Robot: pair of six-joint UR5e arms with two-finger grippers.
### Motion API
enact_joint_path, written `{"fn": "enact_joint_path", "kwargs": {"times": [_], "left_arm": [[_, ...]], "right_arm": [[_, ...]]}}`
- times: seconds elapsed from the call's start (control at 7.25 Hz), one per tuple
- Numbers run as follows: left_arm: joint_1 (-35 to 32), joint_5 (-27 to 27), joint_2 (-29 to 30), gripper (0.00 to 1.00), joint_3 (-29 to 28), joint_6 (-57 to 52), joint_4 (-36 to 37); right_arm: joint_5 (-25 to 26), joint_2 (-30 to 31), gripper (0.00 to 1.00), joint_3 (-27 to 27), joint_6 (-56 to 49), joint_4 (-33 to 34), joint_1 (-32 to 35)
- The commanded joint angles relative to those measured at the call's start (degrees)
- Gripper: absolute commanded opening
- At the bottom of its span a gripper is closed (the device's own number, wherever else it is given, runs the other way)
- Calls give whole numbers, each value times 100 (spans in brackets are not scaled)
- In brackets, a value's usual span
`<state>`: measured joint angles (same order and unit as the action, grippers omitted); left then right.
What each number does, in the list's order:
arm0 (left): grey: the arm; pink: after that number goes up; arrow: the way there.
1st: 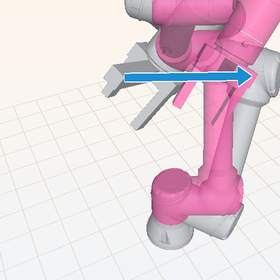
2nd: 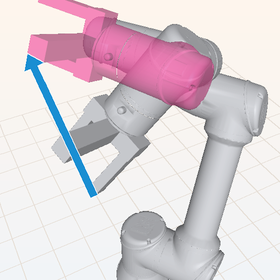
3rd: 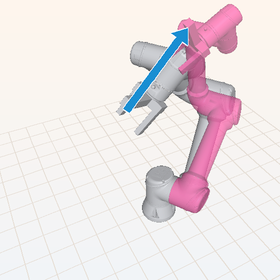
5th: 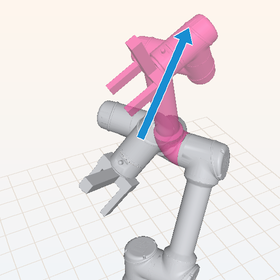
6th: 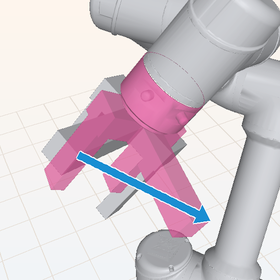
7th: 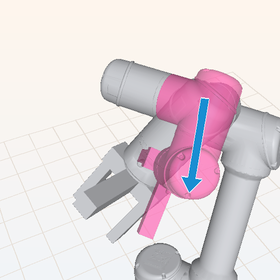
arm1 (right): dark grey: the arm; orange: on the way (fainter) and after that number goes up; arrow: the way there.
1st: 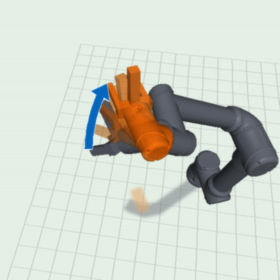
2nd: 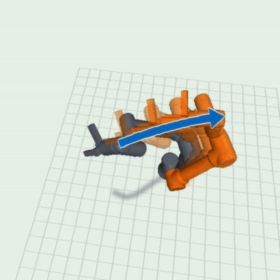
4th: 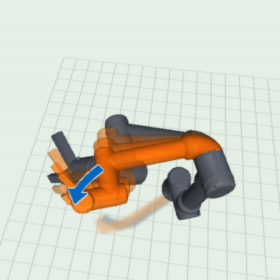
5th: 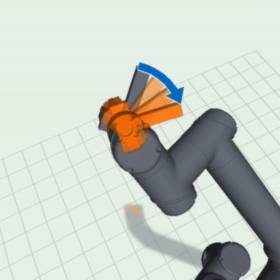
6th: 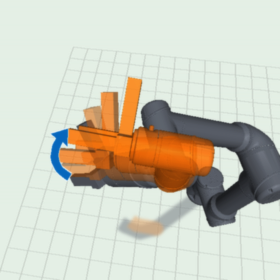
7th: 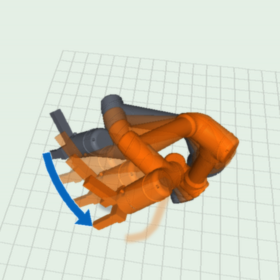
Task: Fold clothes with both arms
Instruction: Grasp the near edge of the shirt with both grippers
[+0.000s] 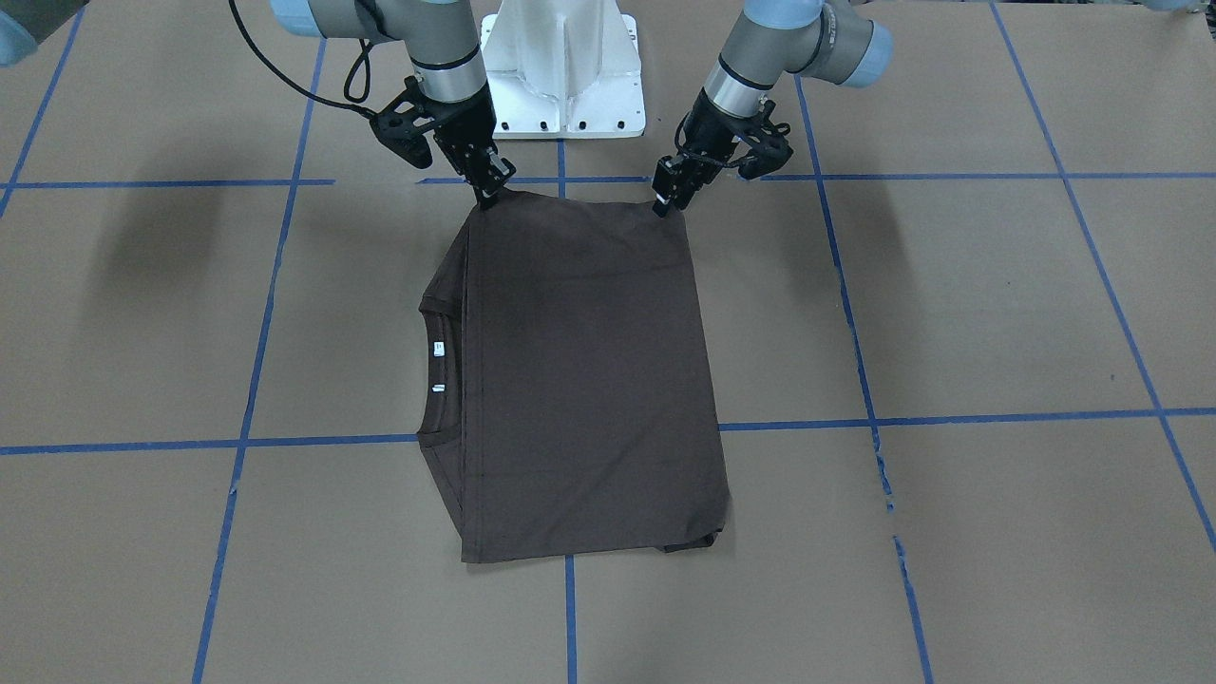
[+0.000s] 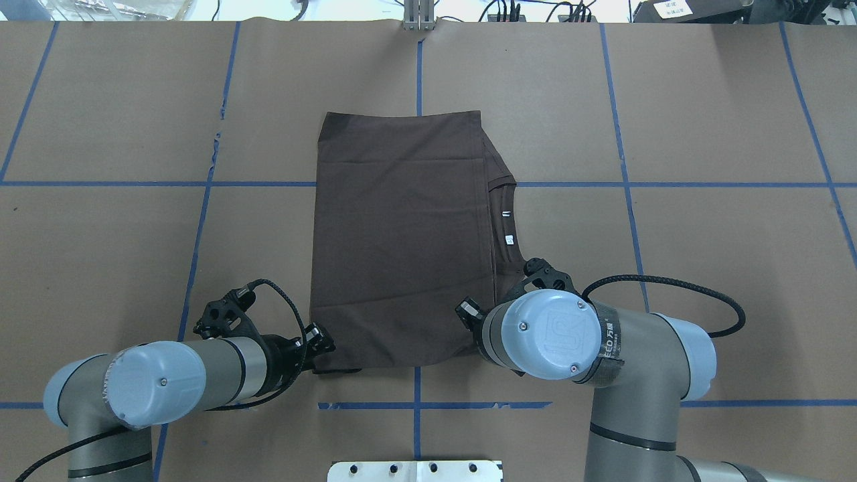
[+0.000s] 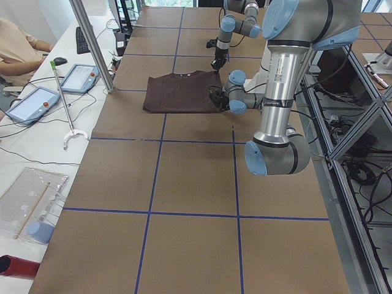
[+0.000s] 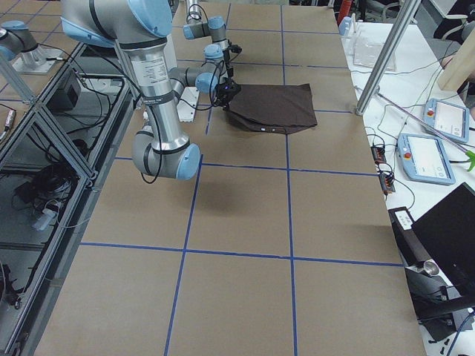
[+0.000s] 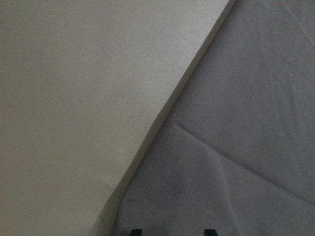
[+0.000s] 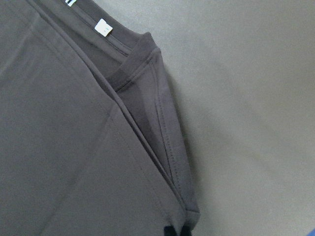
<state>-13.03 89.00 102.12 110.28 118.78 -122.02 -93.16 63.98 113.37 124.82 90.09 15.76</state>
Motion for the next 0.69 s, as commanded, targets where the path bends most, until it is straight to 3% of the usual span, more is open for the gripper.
{"fn": "enact_joint_path", "kwargs": {"times": [0.0,0.55], "left_arm": [[89,3,18,52,29,5,231],[291,-5,18,44,-15,14,231]], "right_arm": [[0,0,0,-16,-1,0,-3],[0,-9,0,-8,-1,0,-3]]}}
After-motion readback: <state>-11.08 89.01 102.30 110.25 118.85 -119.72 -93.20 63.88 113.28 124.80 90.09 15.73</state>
